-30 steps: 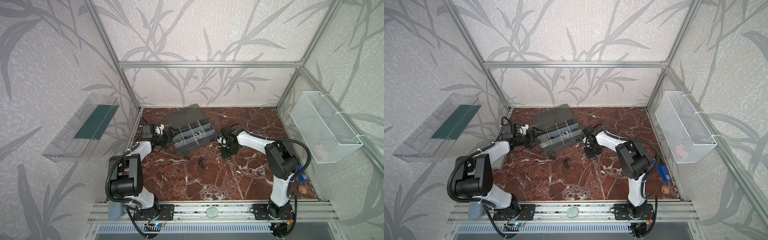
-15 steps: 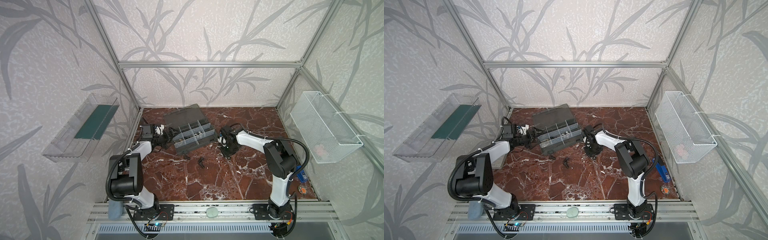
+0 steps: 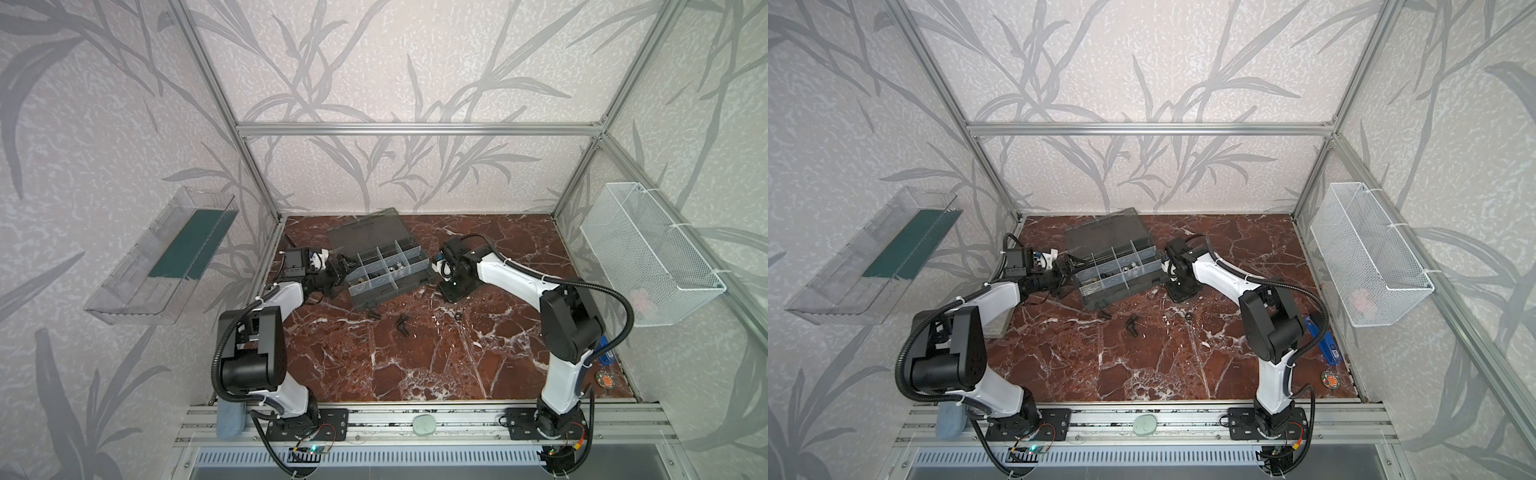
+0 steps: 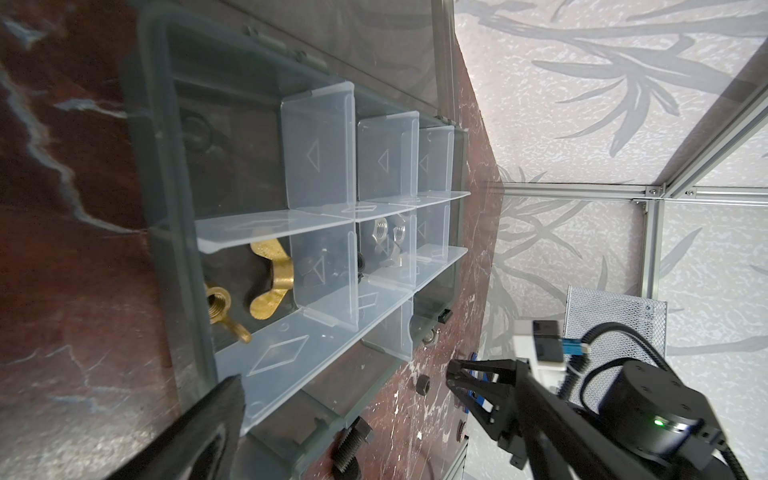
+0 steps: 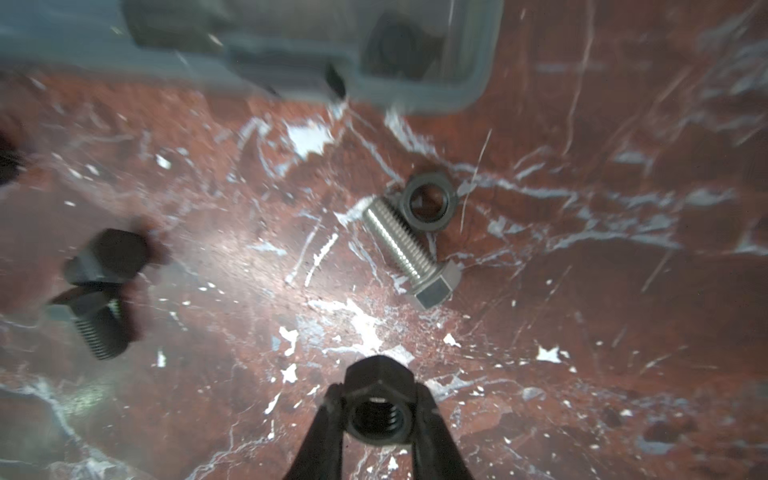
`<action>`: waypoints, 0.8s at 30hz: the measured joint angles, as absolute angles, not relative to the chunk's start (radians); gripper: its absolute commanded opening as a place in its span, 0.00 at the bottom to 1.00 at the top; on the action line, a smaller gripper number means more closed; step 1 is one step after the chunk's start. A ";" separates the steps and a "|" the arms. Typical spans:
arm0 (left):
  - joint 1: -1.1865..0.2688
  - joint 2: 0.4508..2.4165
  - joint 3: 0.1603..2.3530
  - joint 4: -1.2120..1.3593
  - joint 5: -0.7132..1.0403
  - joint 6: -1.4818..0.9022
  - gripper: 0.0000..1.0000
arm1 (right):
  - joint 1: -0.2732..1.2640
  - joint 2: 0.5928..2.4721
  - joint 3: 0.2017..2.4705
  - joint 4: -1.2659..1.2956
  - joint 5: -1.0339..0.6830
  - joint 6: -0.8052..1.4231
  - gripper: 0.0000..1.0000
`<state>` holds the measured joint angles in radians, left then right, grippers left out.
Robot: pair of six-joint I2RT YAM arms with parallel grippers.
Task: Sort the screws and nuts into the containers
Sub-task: 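Lift the black hex nut and carry it over the organizer box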
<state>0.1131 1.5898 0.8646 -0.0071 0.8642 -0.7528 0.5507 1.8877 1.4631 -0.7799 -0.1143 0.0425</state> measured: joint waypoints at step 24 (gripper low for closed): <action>0.113 1.589 0.865 0.009 0.867 -0.756 0.99 | 0.537 2.411 2.337 -0.913 -0.147 0.004 0.00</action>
